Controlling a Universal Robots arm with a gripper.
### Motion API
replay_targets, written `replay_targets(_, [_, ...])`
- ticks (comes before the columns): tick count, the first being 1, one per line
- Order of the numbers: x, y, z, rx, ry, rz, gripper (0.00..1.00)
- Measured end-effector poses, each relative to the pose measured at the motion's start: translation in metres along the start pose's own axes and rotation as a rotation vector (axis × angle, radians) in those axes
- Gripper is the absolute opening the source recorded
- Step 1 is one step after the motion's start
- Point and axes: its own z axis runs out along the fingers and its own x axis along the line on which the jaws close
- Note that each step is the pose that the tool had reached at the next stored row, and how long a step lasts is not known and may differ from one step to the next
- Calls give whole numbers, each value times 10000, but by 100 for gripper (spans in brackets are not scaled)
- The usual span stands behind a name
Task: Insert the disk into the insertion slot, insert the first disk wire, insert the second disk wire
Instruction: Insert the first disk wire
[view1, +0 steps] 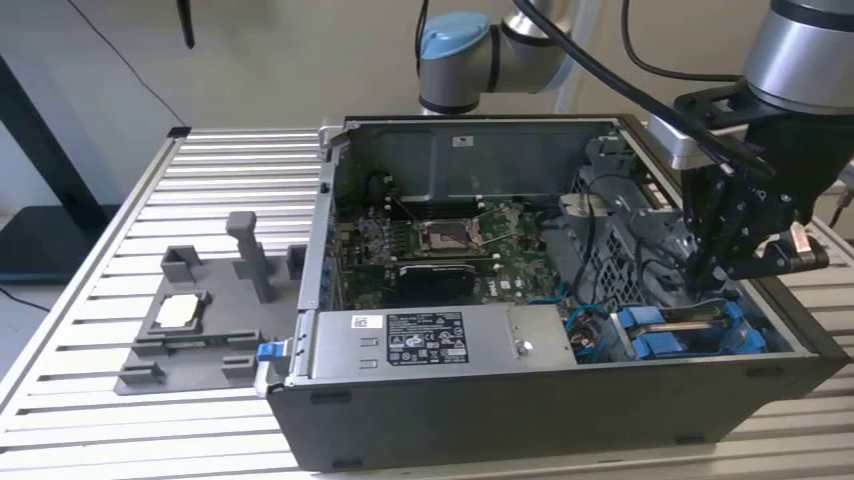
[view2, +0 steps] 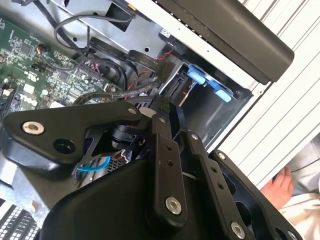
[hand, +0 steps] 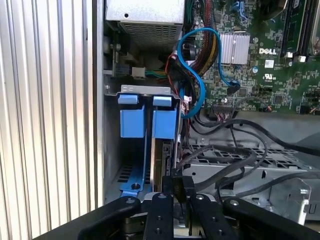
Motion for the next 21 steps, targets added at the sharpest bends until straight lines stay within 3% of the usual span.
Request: replay_targets(21, [37, -37, 99, 5, 18, -111, 19])
